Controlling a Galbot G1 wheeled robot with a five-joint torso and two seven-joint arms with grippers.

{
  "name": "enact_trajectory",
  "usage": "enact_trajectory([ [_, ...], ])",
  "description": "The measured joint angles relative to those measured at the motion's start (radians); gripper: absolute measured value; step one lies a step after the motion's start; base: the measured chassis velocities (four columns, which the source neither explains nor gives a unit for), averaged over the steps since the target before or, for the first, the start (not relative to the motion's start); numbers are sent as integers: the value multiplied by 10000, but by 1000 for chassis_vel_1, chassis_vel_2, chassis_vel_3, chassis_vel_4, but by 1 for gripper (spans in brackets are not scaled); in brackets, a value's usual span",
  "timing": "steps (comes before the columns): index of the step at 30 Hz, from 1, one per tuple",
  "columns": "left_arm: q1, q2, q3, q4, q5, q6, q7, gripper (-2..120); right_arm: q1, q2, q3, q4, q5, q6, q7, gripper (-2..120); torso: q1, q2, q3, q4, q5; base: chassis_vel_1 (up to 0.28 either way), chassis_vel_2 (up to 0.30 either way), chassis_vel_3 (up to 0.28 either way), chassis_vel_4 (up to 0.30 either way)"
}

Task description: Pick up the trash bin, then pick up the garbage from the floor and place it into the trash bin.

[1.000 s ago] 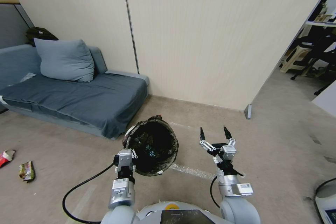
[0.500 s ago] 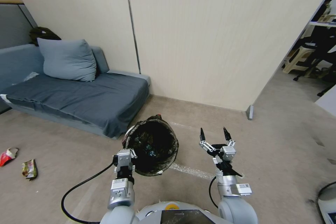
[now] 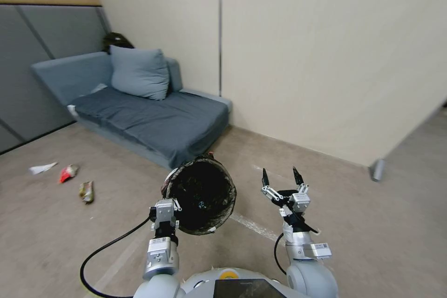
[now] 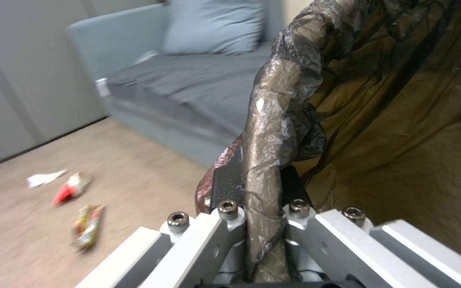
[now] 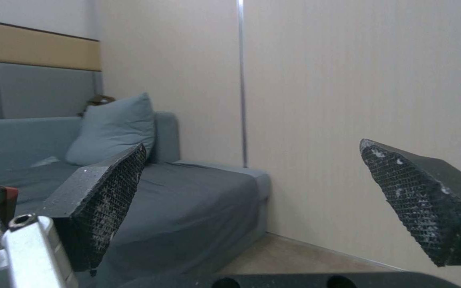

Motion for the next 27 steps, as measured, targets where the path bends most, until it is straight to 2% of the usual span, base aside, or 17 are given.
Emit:
enact_trajectory([
  [27,17,88,95,-84,-22,7,-60,0,-53,-6,-2,73,-32,29,-185,100,-1,0,0,-1,-1,125,124,121,126],
])
